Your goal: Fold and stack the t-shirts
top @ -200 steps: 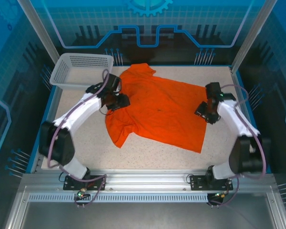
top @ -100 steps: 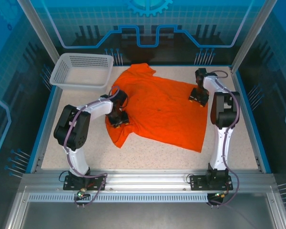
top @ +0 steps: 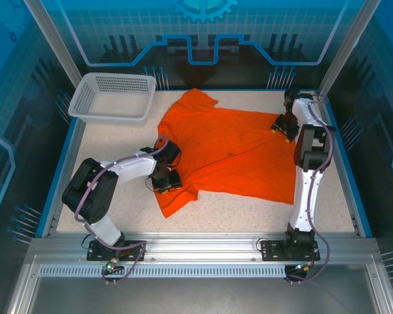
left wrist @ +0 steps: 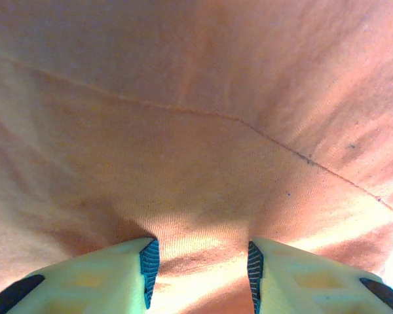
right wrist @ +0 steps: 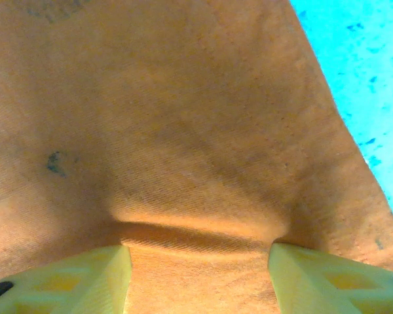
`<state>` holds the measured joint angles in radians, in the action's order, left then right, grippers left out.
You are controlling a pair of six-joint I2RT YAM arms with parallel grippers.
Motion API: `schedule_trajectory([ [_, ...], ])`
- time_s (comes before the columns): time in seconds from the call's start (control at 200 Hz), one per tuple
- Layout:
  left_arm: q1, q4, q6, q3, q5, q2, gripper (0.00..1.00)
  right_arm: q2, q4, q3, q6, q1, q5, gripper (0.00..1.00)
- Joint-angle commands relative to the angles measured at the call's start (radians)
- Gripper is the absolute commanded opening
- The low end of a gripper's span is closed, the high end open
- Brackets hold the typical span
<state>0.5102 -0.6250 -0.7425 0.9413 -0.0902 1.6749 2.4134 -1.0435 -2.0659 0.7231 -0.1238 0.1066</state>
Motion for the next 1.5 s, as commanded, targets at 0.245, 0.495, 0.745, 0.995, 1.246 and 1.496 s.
schedule_trajectory([
  [0.245, -0.056, -0.331, -0.124, 0.195, 0.050, -0.213, 0.58, -0.184, 0.146, 0.124, 0.040, 0.008, -0.118, 0.73],
  [0.495, -0.208, -0.141, -0.095, 0.376, 0.100, -0.047, 0.49, -0.446, 0.180, 0.373, 0.036, 0.087, -0.069, 0.74],
  [0.745, -0.239, -0.062, -0.007, 0.503, 0.042, 0.238, 0.46, -0.888, 0.112, 0.881, 0.103, 0.121, -0.016, 0.74],
  [0.995, -0.263, -0.106, 0.078, 0.624, 0.090, 0.424, 0.45, -0.938, 0.171, 1.142, 0.027, -0.009, -0.166, 0.72],
  [1.246, -0.281, -0.098, 0.062, 0.487, 0.136, 0.423, 0.45, -0.820, 0.208, 1.156, -0.008, -0.063, -0.162, 0.72],
  [1.496, -0.309, -0.033, 0.002, 0.281, 0.162, 0.282, 0.46, -0.743, 0.217, 1.131, -0.046, -0.095, -0.150, 0.71],
])
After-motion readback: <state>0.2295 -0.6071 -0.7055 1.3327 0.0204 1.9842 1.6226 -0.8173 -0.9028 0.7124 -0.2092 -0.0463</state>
